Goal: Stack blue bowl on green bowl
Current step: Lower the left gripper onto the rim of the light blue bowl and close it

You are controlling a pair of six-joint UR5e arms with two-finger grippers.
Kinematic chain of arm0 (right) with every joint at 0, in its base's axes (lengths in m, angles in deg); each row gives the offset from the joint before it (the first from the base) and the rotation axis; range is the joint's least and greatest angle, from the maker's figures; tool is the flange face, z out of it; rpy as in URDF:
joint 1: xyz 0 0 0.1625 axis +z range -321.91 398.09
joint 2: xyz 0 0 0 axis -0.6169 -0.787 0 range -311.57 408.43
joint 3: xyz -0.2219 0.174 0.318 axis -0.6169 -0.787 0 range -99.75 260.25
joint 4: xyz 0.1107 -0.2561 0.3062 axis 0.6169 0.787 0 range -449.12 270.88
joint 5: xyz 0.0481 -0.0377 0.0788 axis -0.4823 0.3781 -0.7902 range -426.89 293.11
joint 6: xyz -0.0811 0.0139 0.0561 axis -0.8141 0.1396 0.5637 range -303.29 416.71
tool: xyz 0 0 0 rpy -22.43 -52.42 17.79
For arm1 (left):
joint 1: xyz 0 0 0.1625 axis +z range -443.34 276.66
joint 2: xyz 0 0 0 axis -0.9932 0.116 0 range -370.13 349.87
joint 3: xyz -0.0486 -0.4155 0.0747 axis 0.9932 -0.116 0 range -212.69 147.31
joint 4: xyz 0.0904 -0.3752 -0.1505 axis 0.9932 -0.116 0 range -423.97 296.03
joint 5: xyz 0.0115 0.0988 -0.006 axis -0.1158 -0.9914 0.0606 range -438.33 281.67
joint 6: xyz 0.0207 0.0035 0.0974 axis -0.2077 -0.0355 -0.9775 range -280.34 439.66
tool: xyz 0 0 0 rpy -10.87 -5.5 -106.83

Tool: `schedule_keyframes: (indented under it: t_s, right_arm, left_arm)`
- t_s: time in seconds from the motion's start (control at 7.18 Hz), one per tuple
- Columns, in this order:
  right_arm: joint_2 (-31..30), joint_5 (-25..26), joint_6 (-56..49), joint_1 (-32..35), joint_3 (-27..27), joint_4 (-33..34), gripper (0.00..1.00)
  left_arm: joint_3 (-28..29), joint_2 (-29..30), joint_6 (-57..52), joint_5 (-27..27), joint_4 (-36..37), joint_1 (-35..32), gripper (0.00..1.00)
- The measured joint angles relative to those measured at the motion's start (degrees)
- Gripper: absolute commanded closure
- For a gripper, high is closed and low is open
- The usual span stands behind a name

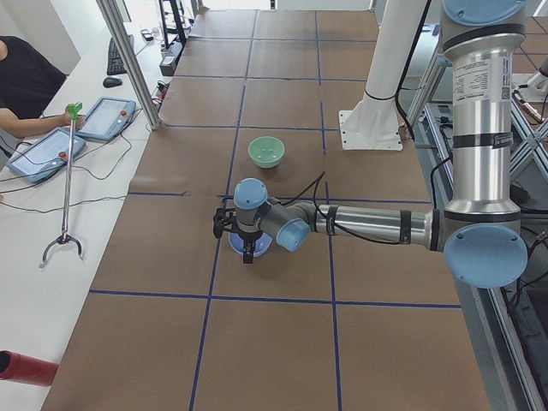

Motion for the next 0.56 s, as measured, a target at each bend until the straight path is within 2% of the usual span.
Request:
schedule_keyframes:
  t_s: [0.14,0.28,0.42,0.56]
  right_arm:
    - [0.0,0.0,0.0,0.0,0.0,0.0,0.00]
    - [0.0,0.0,0.0,0.0,0.0,0.0,0.00]
    - [0.0,0.0,0.0,0.0,0.0,0.0,0.00]
    - [0.0,0.0,0.0,0.0,0.0,0.0,0.00]
  left_arm:
    - [1.4,0.0,1.2,-0.6,-2.3,1.4,0.21]
    - [2.1,0.0,1.6,-0.7,-3.2,2.1,0.57]
    - [2.4,0.0,1.7,-0.8,-3.5,2.3,0.88]
    - [2.6,0.0,1.7,-0.8,-3.6,2.4,1.00]
